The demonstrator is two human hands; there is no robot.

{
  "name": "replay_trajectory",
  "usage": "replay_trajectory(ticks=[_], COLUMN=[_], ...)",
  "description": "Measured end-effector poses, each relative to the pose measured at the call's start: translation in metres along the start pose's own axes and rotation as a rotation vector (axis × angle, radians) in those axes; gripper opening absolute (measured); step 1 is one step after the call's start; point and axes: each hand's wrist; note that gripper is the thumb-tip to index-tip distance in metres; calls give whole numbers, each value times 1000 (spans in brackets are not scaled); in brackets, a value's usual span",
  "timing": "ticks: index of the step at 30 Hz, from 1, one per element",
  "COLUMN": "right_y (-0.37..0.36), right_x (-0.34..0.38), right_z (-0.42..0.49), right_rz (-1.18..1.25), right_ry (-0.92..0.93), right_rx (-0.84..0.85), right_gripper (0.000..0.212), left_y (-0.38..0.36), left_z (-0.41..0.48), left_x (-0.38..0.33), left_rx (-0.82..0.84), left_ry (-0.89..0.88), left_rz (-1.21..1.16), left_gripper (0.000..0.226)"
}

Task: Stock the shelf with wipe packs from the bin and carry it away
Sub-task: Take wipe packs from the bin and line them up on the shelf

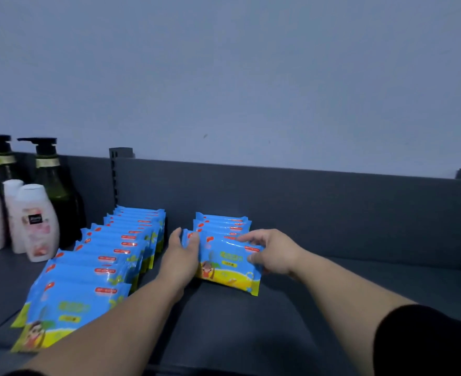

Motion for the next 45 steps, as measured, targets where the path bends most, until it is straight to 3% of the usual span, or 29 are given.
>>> replay_trajectory(ticks=[4,6,9,19,29,36,41,45], right_y=[-15,-18,-21,-30,-35,-35,-38,-27], right_x=[-2,-2,-3,-8,-8,-6,-4,-6], right_z=[16,15,12,12,9,0,-17,-40], right_rz=[-121,-229,-322,-314,-296,-331,-386,-383], right_ry=[73,107,136,102,73,31,33,-13], right_rx=[-46,-43,-39,-245,-304,-295,-246,-288], right_gripper=[49,65,78,79,78,78,89,83], left_y=[-2,-2,-4,-14,-20,-19,-19,-17], left_z=[-4,-3,-1,7,6,4,-2,-5], left_x=[1,2,3,-6,-7,-7,-5,-5], left_rx=[112,138,120,185,235,264,239,197], left_ry=[-60,-46,-48,-183,-191,-211,-341,-373], left_rz=[285,451,511,424,431,607,712,851], left_gripper=[126,137,137,112,121,124,105,102])
Point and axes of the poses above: each hand's wrist, its own z-axis towards the middle knuckle, its own y-axis out of the back of the hand, x = y × z, and after that the axes turned 3 degrees about -z, right-handed
